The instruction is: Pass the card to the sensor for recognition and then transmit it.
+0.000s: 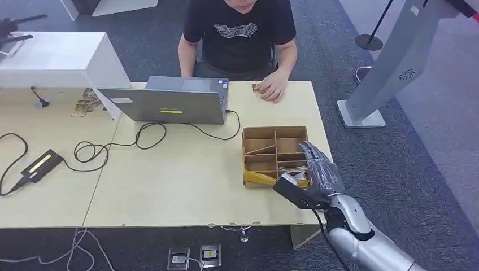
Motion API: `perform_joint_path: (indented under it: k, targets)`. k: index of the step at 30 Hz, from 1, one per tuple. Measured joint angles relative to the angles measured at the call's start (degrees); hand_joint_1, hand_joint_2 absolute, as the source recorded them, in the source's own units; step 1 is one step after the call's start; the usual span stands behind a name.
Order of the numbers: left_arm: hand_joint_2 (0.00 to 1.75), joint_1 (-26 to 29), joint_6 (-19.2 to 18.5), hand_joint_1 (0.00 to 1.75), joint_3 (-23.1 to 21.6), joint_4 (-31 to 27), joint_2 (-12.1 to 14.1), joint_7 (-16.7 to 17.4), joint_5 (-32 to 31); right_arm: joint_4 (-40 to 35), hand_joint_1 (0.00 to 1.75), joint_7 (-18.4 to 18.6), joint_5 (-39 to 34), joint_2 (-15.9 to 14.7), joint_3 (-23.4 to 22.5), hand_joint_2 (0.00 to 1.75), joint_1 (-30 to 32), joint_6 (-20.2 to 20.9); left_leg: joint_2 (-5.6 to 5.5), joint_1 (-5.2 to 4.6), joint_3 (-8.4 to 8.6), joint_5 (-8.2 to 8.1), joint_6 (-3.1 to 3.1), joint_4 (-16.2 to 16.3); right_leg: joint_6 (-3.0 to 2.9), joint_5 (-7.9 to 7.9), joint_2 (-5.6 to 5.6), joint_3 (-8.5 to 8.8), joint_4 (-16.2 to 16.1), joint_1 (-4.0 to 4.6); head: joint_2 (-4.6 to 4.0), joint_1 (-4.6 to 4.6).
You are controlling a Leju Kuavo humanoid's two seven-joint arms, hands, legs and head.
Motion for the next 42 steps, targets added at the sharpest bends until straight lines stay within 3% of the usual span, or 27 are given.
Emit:
perform_joint_path:
  k: [42]
  targets:
    - [0.00,0.47,0.00,0.00,4.87,-0.74,-0.42,0.37,-4.31,3.30,0.00,-0.20,3.37,1.03,-1.57,1.75,1.31,-0.63,0.02,0.00,0.03,0.00,0.00,0.00,0.00,0.00,0.06,0.00,0.00,0.00,0.00,0.02]
